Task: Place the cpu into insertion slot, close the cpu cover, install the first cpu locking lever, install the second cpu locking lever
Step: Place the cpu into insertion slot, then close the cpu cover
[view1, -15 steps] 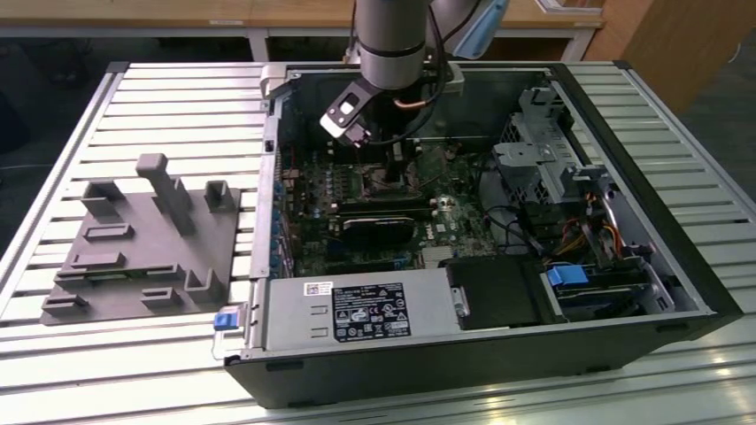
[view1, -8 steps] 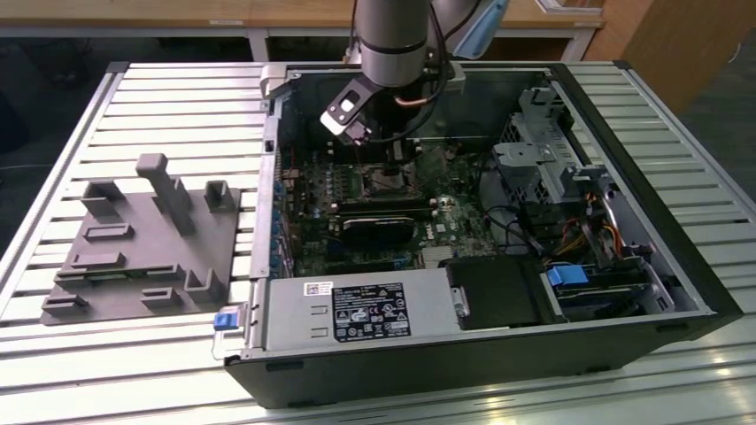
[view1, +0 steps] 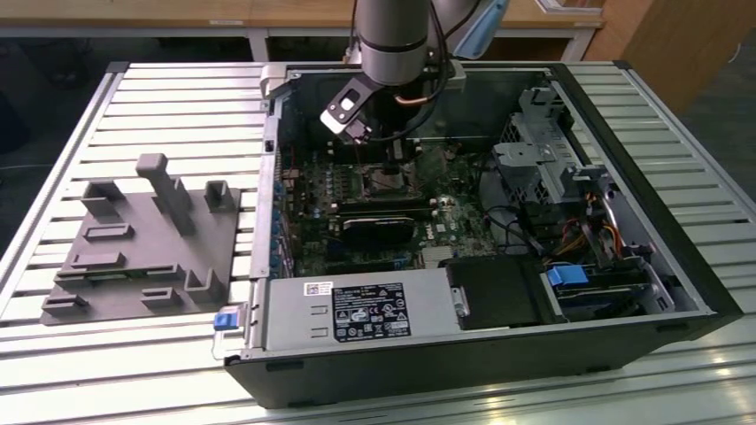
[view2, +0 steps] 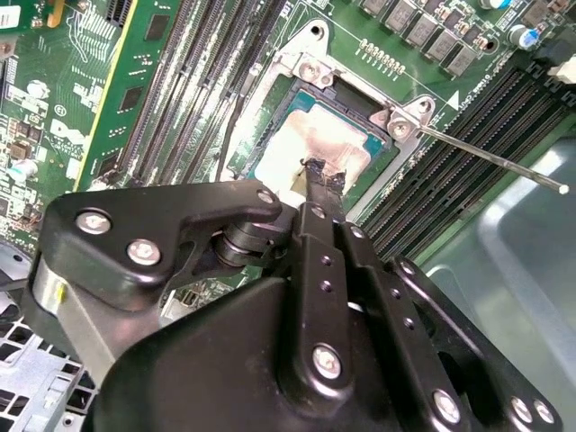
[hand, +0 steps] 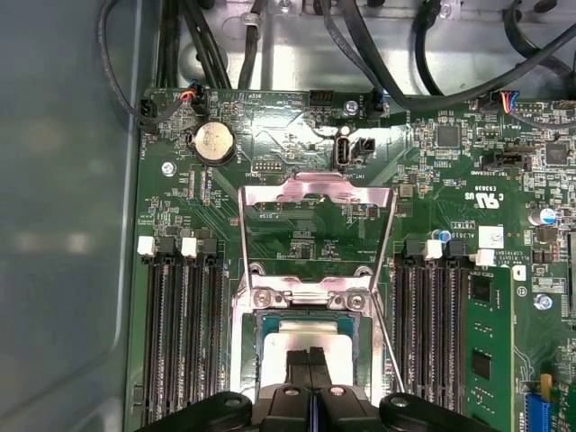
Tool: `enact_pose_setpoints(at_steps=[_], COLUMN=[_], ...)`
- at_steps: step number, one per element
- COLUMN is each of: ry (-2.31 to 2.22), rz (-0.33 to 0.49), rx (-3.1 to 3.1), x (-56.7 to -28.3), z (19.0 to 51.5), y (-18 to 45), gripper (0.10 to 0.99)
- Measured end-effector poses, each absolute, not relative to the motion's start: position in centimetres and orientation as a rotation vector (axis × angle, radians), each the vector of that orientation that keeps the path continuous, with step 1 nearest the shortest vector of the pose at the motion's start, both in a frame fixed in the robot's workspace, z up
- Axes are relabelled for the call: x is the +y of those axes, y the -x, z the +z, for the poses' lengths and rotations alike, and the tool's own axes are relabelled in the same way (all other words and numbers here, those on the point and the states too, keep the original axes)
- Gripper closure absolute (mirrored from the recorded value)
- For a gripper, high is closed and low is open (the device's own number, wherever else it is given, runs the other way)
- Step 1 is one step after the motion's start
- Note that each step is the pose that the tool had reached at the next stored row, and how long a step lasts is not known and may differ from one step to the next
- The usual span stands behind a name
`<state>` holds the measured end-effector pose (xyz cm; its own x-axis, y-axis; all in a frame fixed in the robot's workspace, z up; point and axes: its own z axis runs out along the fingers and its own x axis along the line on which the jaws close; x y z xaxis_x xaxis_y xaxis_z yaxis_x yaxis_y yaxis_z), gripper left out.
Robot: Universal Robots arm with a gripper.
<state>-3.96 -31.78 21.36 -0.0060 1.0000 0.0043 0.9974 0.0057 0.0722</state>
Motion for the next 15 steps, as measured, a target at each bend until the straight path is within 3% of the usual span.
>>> enact_pose_setpoints(at_steps=[15], ry=[-2.183], rz=[0.087], rx=[2.195], x=[-31.78], z=[22.18], y=[3.94], gripper=[0.969])
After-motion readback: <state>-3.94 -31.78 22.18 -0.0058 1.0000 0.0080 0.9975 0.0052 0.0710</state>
